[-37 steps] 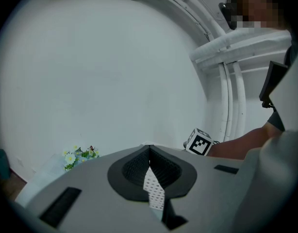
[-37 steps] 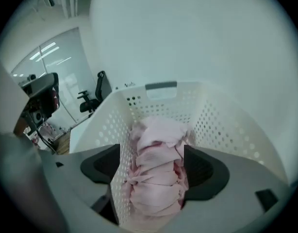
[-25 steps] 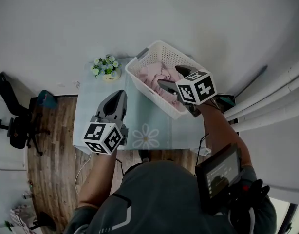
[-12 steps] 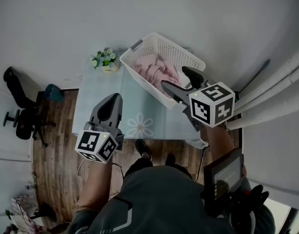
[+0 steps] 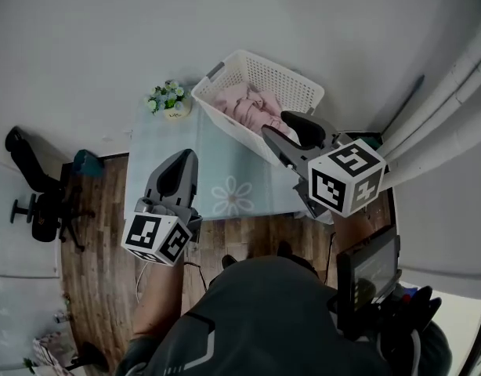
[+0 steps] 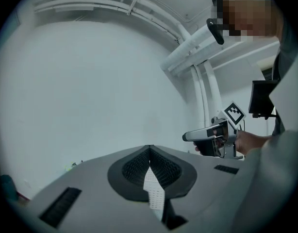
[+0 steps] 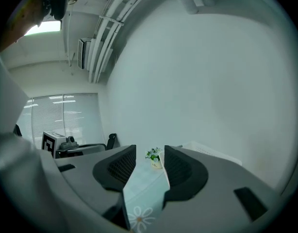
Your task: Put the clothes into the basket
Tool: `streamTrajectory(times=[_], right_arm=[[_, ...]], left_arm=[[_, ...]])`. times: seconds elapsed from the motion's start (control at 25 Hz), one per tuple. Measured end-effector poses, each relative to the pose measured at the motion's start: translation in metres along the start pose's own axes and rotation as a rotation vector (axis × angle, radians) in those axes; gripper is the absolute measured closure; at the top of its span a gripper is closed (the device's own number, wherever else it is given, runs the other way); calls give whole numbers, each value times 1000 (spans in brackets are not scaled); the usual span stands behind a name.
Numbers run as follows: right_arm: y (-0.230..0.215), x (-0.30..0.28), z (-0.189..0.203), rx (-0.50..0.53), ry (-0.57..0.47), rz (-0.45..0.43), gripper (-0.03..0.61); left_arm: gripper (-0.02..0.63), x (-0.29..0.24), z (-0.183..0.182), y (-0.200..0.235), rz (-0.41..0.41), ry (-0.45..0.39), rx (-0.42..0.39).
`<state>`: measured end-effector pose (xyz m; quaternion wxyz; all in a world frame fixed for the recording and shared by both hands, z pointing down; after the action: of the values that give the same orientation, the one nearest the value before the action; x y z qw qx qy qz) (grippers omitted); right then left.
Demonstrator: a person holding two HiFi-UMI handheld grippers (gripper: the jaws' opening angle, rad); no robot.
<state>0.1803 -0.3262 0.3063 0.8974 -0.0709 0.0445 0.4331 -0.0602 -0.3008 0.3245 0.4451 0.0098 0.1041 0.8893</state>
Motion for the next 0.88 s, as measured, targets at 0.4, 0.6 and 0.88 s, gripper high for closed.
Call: streamTrajectory(times=[0.4, 0.6, 0.88], right_arm=[[56, -5, -12, 49, -20, 120, 539], [72, -7, -16, 56, -32, 149, 565], [81, -13, -16, 57, -20, 171, 565]], left_arm=[[606, 40, -12, 36, 52, -73, 61], [606, 46, -15, 45, 73, -71, 56], [606, 50, -16, 50, 92, -93, 71]])
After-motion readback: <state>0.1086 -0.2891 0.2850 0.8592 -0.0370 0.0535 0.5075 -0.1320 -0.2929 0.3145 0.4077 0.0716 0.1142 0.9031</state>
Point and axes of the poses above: the fingertips, and each gripper's own axes: x backward along the fingers, y to its left, z out of its underside, the point moved 7 cm from there along x, backward along the fingers, and after that the axes turned 9 degrees about x, right-handed, at the moved point
